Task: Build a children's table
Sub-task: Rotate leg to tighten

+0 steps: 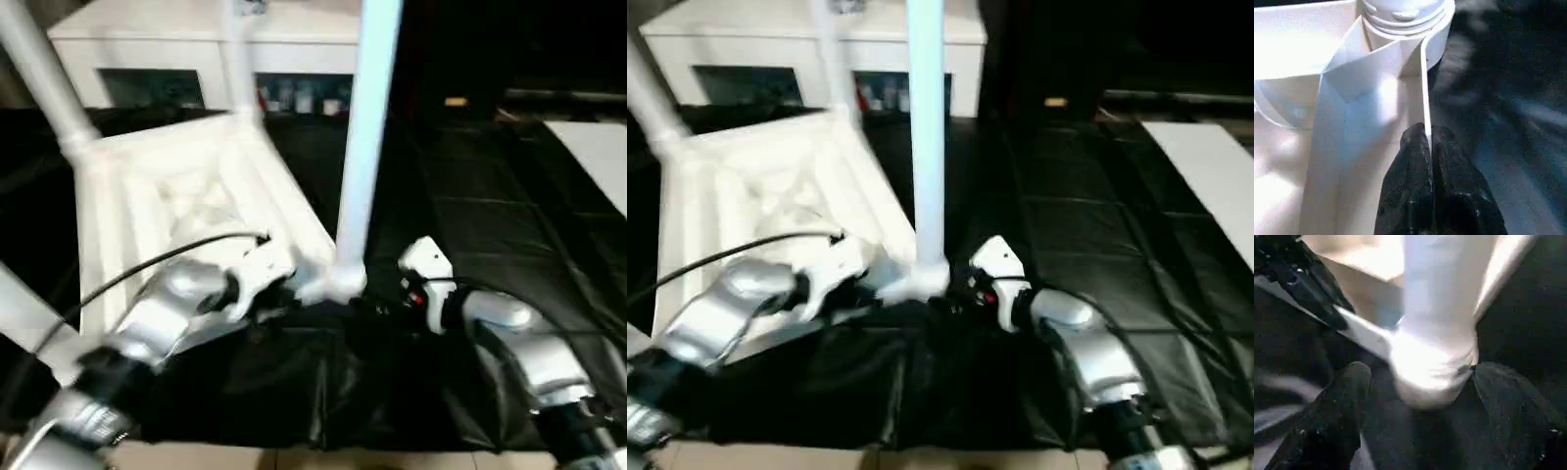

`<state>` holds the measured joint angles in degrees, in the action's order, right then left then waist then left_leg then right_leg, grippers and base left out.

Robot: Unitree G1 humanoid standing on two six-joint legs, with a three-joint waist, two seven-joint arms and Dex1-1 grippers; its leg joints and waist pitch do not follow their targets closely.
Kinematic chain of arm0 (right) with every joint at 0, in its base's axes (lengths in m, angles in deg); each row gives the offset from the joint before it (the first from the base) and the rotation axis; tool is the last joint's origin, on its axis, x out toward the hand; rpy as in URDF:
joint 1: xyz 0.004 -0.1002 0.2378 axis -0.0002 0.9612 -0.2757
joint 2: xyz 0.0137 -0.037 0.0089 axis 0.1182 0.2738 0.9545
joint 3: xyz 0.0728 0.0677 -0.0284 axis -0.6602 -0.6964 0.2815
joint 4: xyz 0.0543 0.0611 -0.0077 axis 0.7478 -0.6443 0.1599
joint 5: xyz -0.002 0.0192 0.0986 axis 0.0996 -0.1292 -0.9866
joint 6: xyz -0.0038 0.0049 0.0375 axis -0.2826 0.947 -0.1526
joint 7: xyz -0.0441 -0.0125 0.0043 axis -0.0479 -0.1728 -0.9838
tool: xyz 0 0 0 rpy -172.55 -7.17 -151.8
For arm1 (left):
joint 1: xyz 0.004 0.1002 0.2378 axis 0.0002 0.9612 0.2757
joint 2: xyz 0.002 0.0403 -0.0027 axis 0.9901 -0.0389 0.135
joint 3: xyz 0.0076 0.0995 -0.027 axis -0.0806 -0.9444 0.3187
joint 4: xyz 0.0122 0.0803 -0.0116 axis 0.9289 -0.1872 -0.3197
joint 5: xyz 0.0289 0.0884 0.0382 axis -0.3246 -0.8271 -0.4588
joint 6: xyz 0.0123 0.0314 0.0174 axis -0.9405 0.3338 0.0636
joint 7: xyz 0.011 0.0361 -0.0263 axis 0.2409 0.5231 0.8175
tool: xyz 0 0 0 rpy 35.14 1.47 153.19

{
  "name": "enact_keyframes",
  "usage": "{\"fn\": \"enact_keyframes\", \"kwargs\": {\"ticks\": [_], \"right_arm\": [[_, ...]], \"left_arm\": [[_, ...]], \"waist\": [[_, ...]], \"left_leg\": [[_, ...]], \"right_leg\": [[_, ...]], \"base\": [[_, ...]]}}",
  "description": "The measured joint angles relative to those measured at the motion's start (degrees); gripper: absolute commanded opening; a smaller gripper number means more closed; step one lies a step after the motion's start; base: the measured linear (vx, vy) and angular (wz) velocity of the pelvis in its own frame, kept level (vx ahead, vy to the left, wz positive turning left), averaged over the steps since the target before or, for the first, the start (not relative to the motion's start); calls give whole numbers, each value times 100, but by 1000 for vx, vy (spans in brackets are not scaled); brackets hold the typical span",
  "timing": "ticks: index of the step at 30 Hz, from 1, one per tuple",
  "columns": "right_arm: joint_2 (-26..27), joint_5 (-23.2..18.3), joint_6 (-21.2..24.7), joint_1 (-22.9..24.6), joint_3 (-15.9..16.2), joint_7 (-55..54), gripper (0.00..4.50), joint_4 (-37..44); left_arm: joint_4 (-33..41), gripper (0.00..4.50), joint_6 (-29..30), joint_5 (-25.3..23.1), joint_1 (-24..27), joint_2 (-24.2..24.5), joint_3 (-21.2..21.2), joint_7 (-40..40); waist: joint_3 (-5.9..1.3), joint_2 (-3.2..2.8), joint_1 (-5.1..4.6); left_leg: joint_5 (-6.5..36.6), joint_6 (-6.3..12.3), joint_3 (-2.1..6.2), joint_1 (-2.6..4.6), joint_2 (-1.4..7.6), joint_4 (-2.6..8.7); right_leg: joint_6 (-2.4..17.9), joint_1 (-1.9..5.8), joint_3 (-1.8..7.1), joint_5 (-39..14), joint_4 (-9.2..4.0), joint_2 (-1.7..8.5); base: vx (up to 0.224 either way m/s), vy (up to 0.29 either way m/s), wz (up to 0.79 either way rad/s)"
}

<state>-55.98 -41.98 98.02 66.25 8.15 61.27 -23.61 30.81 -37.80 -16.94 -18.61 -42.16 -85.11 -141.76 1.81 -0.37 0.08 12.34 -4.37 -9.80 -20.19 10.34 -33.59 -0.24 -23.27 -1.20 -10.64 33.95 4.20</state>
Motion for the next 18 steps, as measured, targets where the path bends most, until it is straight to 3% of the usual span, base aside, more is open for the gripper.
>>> {"fn": "enact_keyframes", "kwargs": {"ticks": [4, 15, 16, 18], "right_arm": [[-128, -117, -20, -5, 53, 371, 367, 5], [-109, 91, -350, -192, 322, 622, 367, -280], [-97, 91, -351, -219, 324, 630, 337, -306], [-64, 91, -370, -295, 329, 659, 328, -328]], "left_arm": [[240, 0, 145, 47, 69, 159, -84, -324], [305, 0, 193, 48, 69, 192, -111, -392], [305, 0, 200, 47, 69, 195, -111, -392], [305, 0, 205, 35, 69, 197, -111, -392]], "waist": [[6, -8, 85], [7, -8, 69], [7, -7, 66], [7, -7, 62]], "left_leg": [[-1, 0, -19, 8, 3, -15], [0, 3, -22, 5, 0, -22], [0, 3, -22, 5, 0, -22], [-1, 3, -22, 5, 1, -23]], "right_leg": [[4, 2, 6, -1, 3, 11], [3, 4, 17, -1, 9, 10], [3, 4, 17, -1, 10, 10], [3, 4, 17, -1, 12, 10]], "base": [[0, 0, 0], [0, 0, 0], [0, 0, 0], [0, 0, 0]]}}
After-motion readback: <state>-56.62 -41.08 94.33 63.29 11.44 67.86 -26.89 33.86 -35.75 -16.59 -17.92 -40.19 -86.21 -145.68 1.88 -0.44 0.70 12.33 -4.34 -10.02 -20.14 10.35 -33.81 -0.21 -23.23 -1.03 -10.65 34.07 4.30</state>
